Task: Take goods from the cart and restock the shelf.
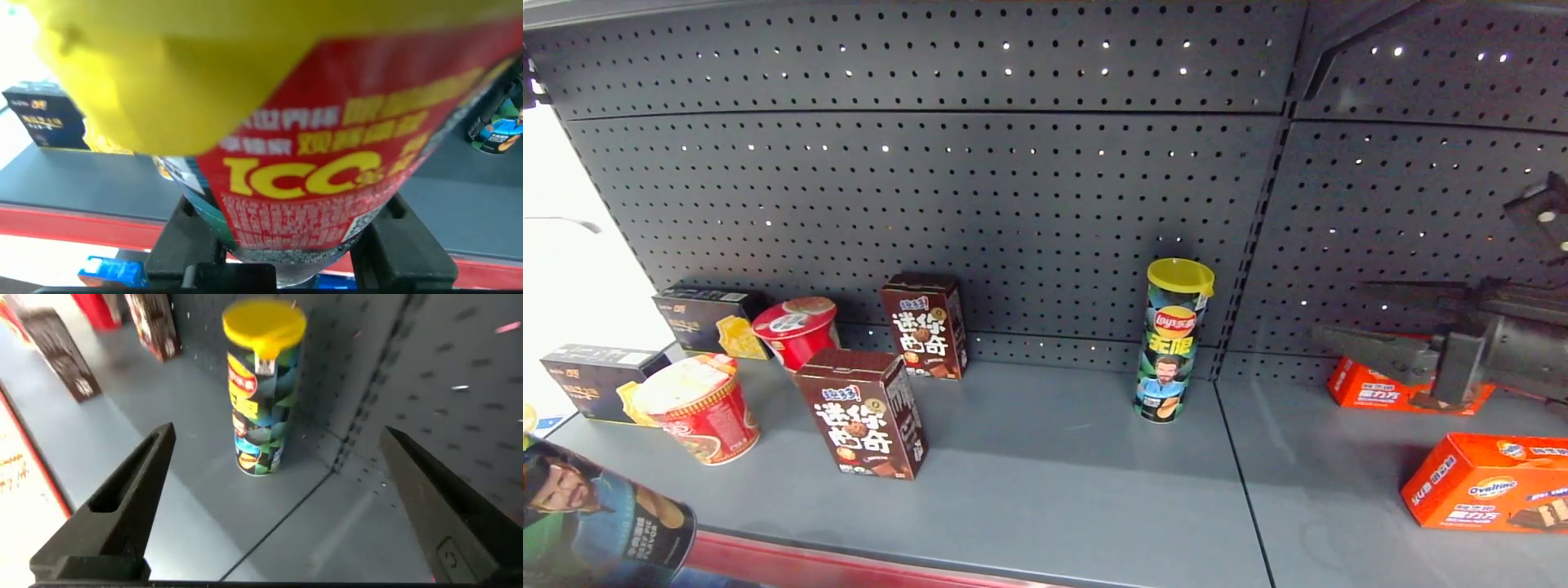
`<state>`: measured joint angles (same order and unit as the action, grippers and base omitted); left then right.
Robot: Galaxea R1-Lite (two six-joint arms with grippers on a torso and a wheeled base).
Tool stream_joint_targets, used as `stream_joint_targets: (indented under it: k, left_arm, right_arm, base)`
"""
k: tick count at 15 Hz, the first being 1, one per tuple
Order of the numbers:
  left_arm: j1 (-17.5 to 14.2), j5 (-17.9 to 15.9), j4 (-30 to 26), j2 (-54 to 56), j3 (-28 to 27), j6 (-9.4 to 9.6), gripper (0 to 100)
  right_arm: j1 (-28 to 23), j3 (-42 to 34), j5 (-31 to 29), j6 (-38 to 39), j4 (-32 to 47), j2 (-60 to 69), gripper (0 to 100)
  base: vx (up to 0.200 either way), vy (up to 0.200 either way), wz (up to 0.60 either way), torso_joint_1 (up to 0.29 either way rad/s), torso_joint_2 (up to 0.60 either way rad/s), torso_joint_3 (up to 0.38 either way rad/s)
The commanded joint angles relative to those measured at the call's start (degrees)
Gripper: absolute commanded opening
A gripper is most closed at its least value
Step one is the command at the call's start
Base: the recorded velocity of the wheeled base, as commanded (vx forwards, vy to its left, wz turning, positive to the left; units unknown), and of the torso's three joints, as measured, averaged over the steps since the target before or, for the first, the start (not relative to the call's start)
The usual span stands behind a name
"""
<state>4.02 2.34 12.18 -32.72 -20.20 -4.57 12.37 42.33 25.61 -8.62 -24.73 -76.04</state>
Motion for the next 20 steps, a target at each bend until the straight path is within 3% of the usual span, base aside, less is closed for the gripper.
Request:
stream_joint_targets:
  k: [1,4,8,11,18,20]
  left_arm:
    - [0.02,-0.23,-0.05,-0.24,0.60,-0.53,0]
    - [0.02,-1.46,0.04,-0.15,1.22,-1.32,0]
    - [0.02,-3.22,-0.05,-0.33,1.22,-1.32,0]
    - [0.02,-4.80,-0.05,-0.33,0.95,-1.32,0]
    - [0.02,-4.98,-0.14,0.02,1.57,-1.32,0]
    - [0.02,-5.07,-2.95,0.82,1.65,-1.32,0]
  right_arm:
    - [0.81,0.13,1.19,-0.70,-3.48,-9.91,100]
    - [1.43,0.21,7.96,-1.23,-7.17,-13.78,100]
    - [2.30,1.09,11.39,-1.58,-7.35,-18.09,100]
    - [2.30,4.34,13.50,-1.84,-7.26,-22.30,100]
    - [2.30,13.57,15.78,-1.93,-6.99,-32.24,100]
    - [2.30,15.24,15.87,-1.93,-6.99,-34.79,100]
  base:
    - [0.000,0.000,0.00,0.000,0.00,0.000]
    - [0.000,0.000,0.00,0.000,0.00,0.000]
    - [0.000,0.000,0.00,0.000,0.00,0.000]
    - [0.000,0.000,0.00,0.000,0.00,0.000]
    - [0.000,0.000,0.00,0.000,0.00,0.000]
    - [0.000,0.000,0.00,0.000,0.00,0.000]
